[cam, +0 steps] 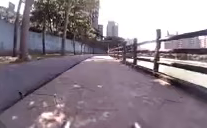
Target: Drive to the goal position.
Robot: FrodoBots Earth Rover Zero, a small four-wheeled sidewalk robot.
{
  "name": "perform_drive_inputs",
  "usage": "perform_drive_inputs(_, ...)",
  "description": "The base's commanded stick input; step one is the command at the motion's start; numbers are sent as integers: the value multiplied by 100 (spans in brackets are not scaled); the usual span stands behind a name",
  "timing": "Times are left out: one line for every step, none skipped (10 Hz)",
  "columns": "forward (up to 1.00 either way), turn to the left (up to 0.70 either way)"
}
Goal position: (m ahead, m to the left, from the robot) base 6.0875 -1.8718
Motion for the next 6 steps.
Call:
perform_drive_inputs(70,0)
perform_drive_inputs(70,0)
perform_drive_inputs(70,0)
perform_drive_inputs(70,0)
perform_drive_inputs(70,0)
perform_drive_inputs(70,0)
